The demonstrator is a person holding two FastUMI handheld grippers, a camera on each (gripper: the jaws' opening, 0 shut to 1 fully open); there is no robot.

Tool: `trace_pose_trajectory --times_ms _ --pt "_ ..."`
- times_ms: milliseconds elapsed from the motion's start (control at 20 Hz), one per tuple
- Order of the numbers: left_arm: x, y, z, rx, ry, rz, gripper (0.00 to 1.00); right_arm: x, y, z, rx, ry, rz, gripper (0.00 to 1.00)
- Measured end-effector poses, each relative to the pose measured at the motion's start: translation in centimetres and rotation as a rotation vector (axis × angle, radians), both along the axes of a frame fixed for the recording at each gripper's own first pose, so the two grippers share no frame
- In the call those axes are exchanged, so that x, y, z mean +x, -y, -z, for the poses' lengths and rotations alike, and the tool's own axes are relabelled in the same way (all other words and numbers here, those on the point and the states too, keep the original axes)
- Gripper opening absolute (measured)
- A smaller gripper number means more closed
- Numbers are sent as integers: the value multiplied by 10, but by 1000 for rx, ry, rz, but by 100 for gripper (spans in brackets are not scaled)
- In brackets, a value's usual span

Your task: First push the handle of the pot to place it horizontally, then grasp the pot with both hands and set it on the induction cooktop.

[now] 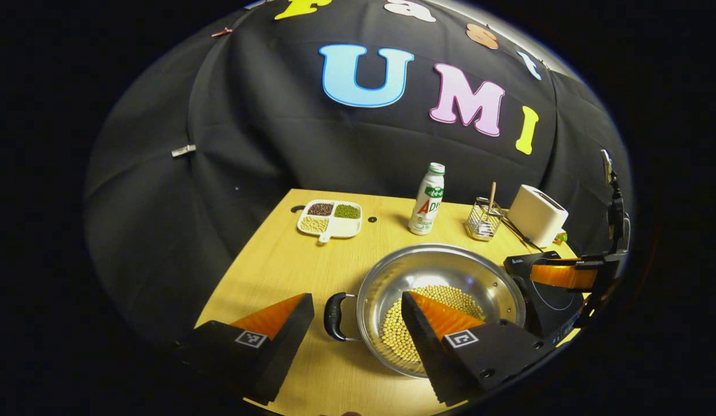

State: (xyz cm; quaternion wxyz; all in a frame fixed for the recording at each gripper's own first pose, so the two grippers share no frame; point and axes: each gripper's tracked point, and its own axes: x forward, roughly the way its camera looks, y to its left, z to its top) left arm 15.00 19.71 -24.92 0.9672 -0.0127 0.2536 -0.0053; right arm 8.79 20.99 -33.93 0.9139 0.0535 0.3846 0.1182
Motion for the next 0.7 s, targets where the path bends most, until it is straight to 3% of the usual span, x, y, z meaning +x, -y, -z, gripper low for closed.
trace_pose_trajectory --times_ms 250,700 --pt "22 -5 34 12 -39 24 96 -2 -7 37 -65 -43 -39 99" --pt "38 -7 81 12 -140 69 95 -4 -24 73 -48 -110 -44 96"
